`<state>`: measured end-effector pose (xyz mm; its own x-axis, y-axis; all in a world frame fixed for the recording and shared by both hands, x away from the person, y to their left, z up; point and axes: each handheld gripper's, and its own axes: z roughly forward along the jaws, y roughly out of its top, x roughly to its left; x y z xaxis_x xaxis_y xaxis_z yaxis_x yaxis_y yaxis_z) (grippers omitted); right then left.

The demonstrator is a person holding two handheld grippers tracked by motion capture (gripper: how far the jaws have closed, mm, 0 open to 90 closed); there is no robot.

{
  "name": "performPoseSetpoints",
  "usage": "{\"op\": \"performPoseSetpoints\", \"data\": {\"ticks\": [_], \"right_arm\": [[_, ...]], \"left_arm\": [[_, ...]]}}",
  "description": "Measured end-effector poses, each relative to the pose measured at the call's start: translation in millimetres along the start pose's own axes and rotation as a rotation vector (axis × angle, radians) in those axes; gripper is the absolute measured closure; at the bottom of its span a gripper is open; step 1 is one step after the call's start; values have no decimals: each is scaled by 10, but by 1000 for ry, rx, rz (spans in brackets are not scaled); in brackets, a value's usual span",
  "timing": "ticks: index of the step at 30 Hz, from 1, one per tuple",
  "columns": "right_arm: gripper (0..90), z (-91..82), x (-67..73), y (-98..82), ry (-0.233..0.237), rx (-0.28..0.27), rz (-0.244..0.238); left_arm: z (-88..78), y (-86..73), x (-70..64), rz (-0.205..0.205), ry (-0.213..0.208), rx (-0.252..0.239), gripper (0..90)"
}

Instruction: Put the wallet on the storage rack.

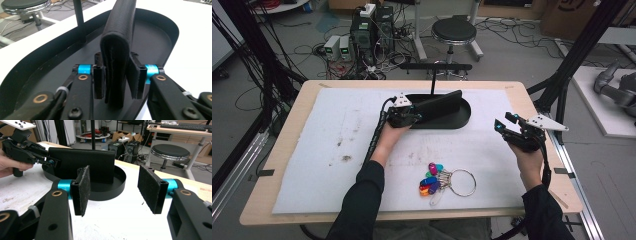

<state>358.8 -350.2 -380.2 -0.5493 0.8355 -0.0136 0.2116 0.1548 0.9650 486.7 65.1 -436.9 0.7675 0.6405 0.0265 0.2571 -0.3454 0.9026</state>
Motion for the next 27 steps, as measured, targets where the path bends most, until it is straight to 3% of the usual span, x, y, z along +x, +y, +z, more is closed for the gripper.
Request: {"op": "performPoseSetpoints", "data": {"ticks": [8,9,12,19,23,27], "right_arm": [[442,-10,-12,-4,-5,-1,7],[441,-11,-14,-5,-6,-3,7],[438,-16,-13,-4,-5,-4,8],[425,-7,-8,-5,2,1,7],[419,13,7,-6,7,10,0],[404,35,28,-8,15,23,-8]], "left_arm": [[-150,51,46,-71,102,59,293],[-189,58,44,-73,110,54,281],[-326,86,10,-25,131,41,279],[-714,105,-136,22,116,-16,245],[-967,73,-245,42,73,-36,247],[-1214,-9,-367,65,57,-74,248]]}}
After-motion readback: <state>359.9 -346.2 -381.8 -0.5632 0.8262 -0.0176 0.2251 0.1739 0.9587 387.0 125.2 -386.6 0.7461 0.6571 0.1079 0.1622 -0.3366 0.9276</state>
